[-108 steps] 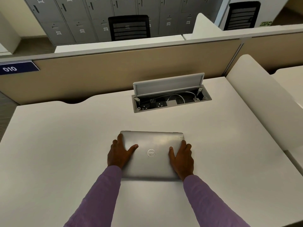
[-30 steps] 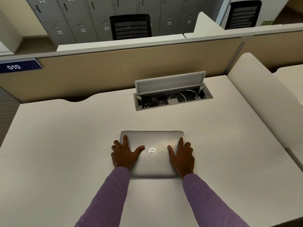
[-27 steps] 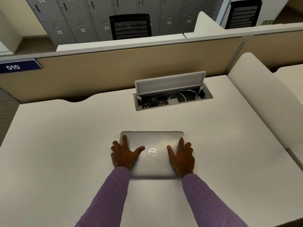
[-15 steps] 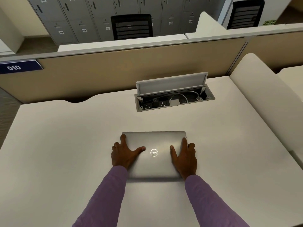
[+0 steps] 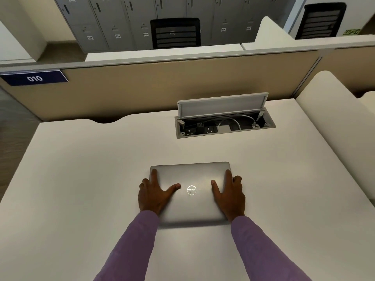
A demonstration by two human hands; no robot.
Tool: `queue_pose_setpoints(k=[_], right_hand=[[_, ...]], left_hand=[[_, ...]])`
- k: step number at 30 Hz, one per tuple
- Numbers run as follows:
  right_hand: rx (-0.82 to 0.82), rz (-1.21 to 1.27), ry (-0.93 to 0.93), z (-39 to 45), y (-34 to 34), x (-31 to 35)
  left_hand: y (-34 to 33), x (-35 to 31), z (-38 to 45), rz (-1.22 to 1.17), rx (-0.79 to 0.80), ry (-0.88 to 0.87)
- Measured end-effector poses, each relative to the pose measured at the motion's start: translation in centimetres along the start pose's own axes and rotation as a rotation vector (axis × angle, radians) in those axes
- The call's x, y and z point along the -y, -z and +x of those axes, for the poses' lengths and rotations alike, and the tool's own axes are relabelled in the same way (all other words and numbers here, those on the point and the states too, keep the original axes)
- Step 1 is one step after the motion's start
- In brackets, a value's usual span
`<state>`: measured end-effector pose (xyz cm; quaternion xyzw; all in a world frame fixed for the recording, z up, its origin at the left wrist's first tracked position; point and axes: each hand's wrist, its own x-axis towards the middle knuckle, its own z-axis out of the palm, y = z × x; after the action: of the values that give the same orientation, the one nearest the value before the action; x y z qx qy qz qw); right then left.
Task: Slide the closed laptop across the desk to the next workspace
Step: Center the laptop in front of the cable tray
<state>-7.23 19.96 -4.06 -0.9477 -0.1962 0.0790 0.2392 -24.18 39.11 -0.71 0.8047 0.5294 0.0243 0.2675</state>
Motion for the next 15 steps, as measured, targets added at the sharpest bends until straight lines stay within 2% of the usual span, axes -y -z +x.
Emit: queue_pose_setpoints(k=[15], right_hand=[[0.070,-0.028,0.070,0.2,-0.9,1.6]], left_hand=[[0.3,1.9,-0.2,0.082,-0.033,0.052]])
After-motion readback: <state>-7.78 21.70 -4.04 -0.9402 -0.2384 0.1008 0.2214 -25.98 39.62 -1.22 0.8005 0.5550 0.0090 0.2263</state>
